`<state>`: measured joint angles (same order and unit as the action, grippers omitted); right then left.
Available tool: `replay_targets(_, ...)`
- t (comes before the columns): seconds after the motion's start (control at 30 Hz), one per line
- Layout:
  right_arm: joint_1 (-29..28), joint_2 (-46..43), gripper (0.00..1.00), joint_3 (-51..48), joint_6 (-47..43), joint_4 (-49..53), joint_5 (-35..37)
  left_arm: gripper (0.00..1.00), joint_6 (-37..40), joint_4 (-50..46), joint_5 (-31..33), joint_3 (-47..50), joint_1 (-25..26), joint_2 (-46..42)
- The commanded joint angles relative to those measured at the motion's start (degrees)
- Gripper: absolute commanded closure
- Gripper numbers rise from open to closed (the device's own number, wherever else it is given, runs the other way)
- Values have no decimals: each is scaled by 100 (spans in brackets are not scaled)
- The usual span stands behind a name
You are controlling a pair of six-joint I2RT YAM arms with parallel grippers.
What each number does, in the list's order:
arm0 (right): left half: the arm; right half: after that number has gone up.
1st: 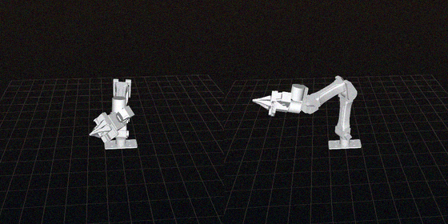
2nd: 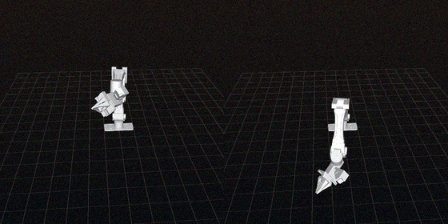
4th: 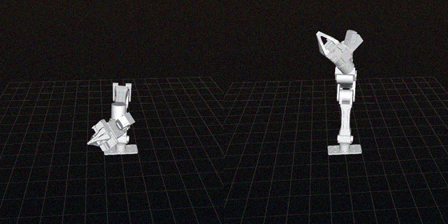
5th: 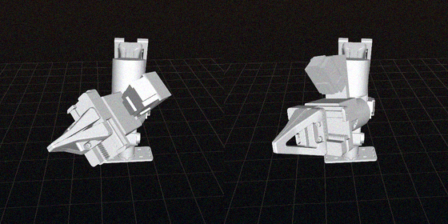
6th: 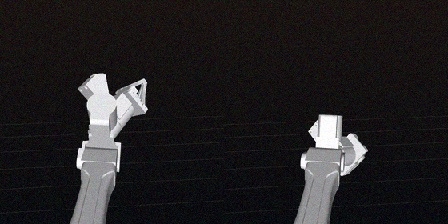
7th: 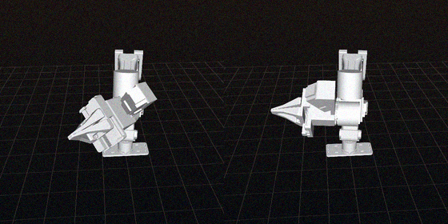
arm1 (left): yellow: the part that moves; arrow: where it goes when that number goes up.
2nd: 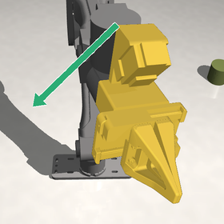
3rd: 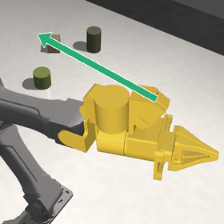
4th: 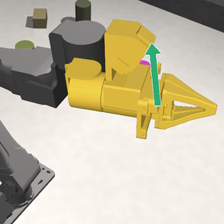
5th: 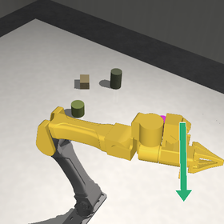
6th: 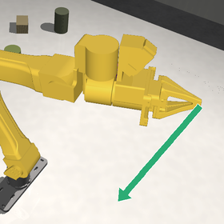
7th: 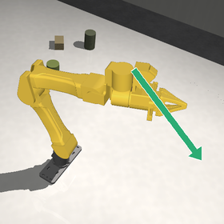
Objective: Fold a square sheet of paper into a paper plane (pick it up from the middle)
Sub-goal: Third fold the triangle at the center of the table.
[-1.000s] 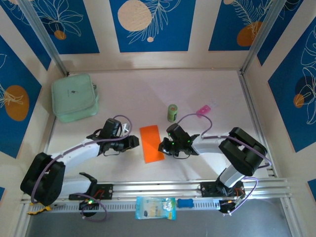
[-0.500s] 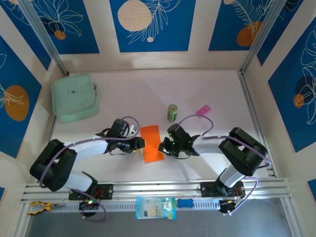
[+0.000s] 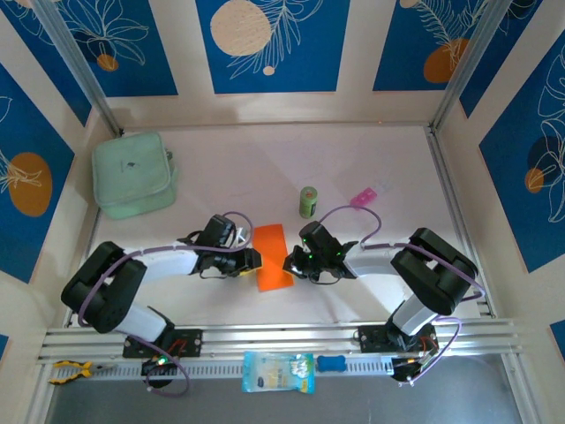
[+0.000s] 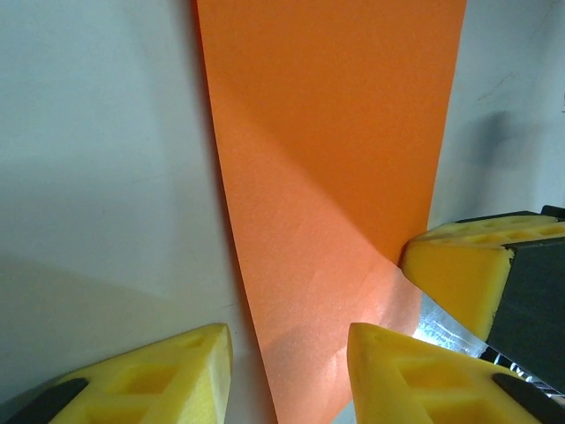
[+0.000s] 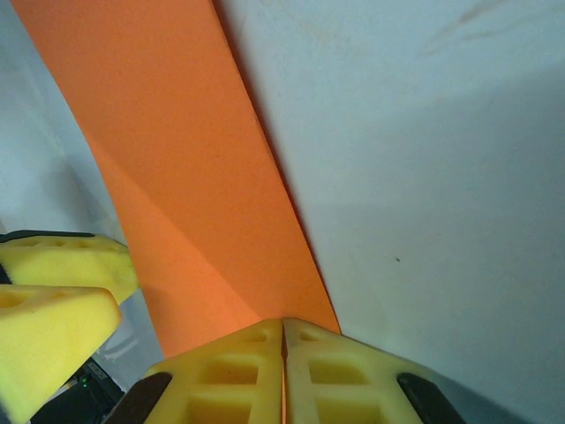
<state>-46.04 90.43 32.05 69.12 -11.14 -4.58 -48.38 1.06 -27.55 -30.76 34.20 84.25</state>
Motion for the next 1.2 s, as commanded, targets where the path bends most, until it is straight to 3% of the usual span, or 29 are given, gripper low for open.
replay_targets(0.0, 8, 1, 91, -70, 41, 364, 5, 62, -134, 175, -64, -132, 87, 164)
replay_targets(0.9, 9, -61, 91, -92, 14, 419, 26, 76, -371, 401, 87, -61, 122, 173)
replay_targets(1.17, 16, -234, 88, -99, -420, 200, -103, 91, -384, 291, 229, -37, 122, 9)
